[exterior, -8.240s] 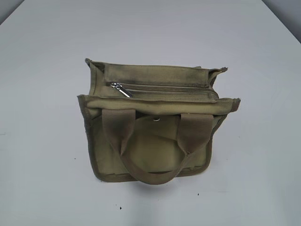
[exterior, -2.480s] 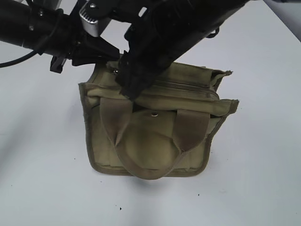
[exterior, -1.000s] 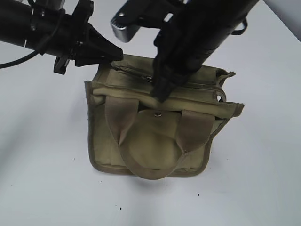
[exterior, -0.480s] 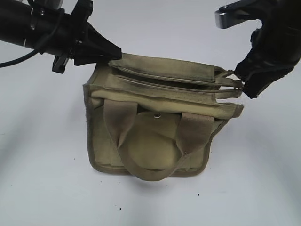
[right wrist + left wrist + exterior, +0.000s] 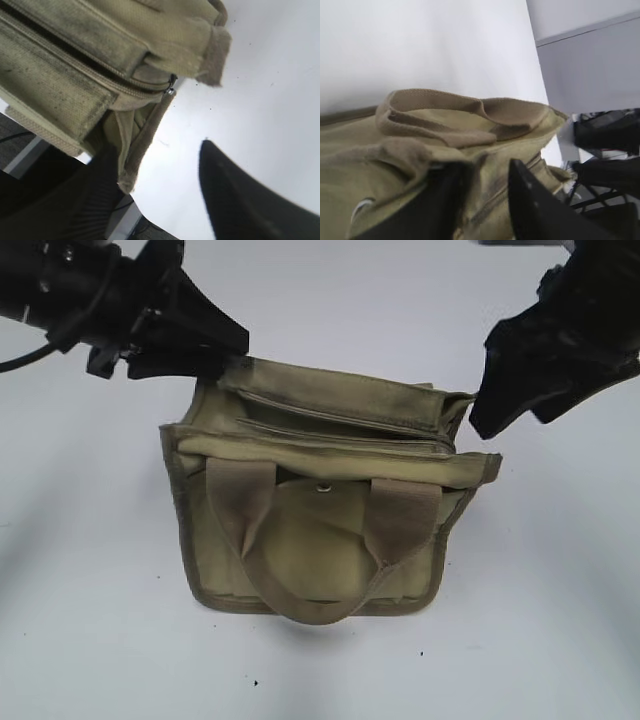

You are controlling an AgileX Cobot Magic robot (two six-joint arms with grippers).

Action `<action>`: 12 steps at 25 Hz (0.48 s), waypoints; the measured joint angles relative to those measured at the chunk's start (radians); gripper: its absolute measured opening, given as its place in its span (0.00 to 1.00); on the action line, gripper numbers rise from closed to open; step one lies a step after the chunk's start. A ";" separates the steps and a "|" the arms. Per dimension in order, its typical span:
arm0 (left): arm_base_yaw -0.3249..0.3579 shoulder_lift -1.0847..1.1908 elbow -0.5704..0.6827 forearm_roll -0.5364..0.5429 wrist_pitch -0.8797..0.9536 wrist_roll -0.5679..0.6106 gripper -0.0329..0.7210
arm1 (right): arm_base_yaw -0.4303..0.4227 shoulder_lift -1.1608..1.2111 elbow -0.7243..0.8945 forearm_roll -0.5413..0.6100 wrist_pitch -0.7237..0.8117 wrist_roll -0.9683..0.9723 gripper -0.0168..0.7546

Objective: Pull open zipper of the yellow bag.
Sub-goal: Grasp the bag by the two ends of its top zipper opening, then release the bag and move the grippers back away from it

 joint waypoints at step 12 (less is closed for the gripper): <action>0.024 -0.523 0.084 0.799 0.104 -0.357 0.67 | 0.000 -0.442 0.301 -0.084 0.001 0.121 0.83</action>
